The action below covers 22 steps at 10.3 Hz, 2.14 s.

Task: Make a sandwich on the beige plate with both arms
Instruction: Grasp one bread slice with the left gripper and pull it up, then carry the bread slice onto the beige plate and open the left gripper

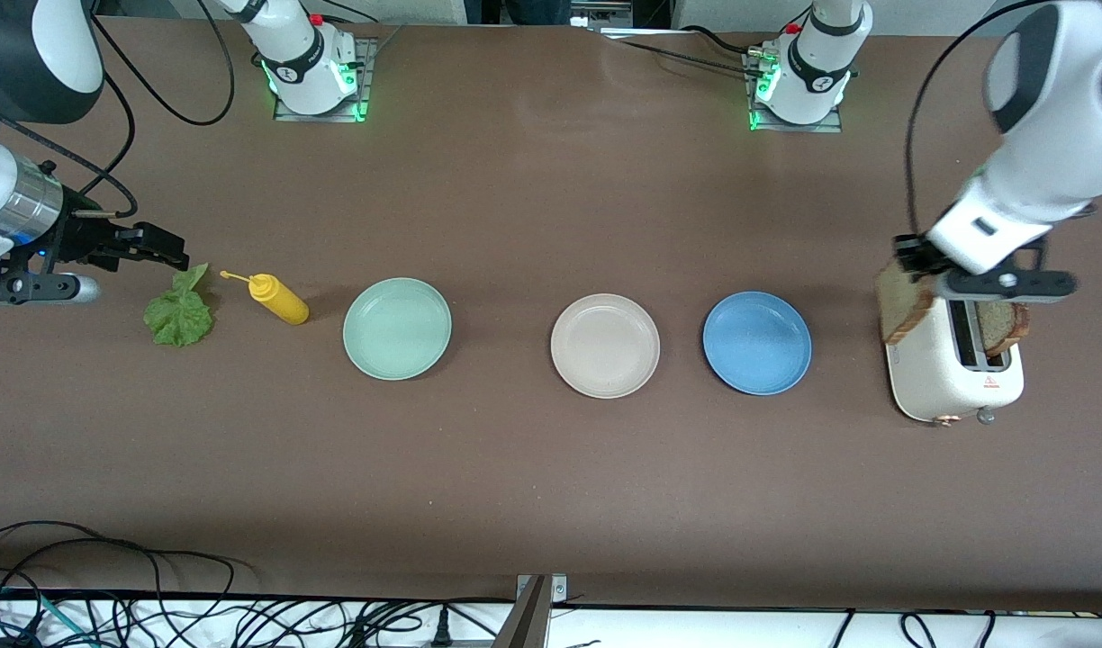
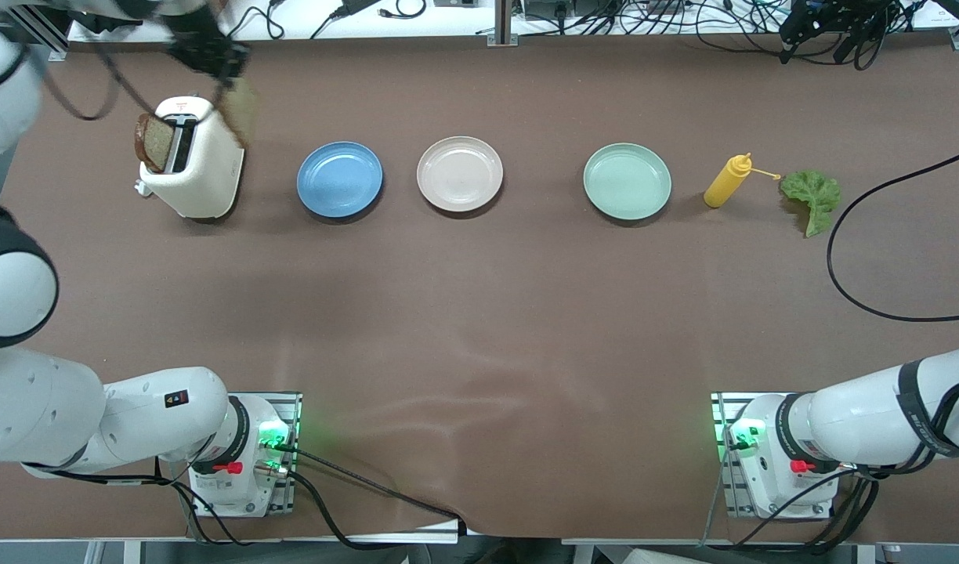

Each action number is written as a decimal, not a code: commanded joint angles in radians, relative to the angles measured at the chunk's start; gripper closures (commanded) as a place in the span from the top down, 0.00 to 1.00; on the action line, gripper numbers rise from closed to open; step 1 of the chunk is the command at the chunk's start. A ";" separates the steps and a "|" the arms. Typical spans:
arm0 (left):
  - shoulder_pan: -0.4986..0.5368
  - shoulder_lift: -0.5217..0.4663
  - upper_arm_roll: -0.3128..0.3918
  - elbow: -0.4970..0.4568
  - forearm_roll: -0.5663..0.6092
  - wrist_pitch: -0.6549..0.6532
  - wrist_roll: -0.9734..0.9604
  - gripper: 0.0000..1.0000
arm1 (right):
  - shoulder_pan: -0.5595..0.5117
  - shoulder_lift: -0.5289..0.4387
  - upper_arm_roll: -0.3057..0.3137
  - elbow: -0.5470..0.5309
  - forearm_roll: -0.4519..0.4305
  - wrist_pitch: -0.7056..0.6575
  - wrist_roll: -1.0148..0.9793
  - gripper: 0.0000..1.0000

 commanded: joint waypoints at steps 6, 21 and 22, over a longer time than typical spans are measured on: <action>-0.246 0.454 -0.036 0.348 -0.431 0.010 -0.185 0.00 | -0.006 -0.002 0.004 0.010 0.014 -0.014 -0.004 1.00; -0.279 0.681 -0.030 0.293 -0.554 0.293 0.051 1.00 | -0.006 -0.002 0.004 0.009 0.015 -0.014 -0.001 1.00; -0.257 0.632 -0.027 0.289 -0.513 0.251 0.051 1.00 | -0.006 -0.002 0.004 0.010 0.014 -0.014 0.000 1.00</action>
